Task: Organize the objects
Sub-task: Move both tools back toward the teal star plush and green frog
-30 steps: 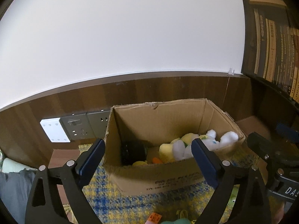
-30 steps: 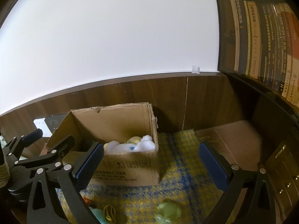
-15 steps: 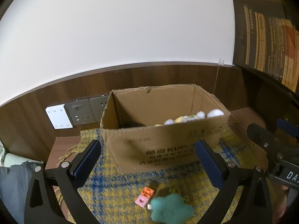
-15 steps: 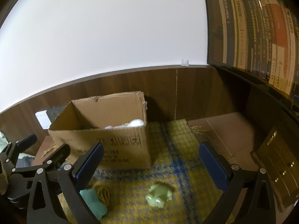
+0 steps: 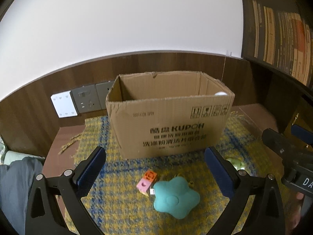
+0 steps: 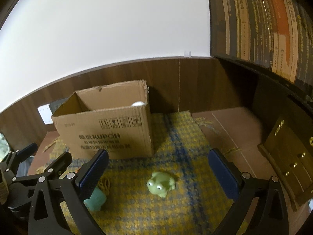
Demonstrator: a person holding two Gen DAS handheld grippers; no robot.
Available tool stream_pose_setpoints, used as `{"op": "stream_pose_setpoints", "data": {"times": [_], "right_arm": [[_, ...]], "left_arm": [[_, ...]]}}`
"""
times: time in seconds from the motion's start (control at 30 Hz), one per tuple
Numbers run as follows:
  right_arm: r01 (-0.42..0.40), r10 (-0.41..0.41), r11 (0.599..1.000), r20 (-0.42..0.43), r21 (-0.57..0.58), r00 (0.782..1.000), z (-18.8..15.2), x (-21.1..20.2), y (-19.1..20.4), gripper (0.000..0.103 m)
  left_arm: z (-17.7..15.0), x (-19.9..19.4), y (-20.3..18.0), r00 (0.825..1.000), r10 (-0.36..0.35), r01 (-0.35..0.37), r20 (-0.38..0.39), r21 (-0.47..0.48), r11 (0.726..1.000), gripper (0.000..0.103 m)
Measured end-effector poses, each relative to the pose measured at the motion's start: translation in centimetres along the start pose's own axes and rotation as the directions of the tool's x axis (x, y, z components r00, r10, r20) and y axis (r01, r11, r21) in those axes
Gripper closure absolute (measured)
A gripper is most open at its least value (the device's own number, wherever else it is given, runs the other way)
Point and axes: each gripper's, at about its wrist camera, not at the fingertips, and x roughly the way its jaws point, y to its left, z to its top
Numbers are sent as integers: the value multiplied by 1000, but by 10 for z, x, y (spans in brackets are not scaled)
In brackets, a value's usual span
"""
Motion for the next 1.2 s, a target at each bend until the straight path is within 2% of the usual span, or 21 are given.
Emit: {"op": "stream_pose_setpoints", "data": {"times": [0.8, 1.2], "right_arm": [[18, -17, 1000, -108, 8, 994, -54, 26, -22, 1], [-13, 11, 1000, -192, -9, 981, -61, 56, -26, 1]], "left_arm": [[-59, 24, -23, 992, -15, 16, -127, 7, 1000, 0], [-78, 46, -27, 978, -42, 40, -204, -15, 999, 0]]}}
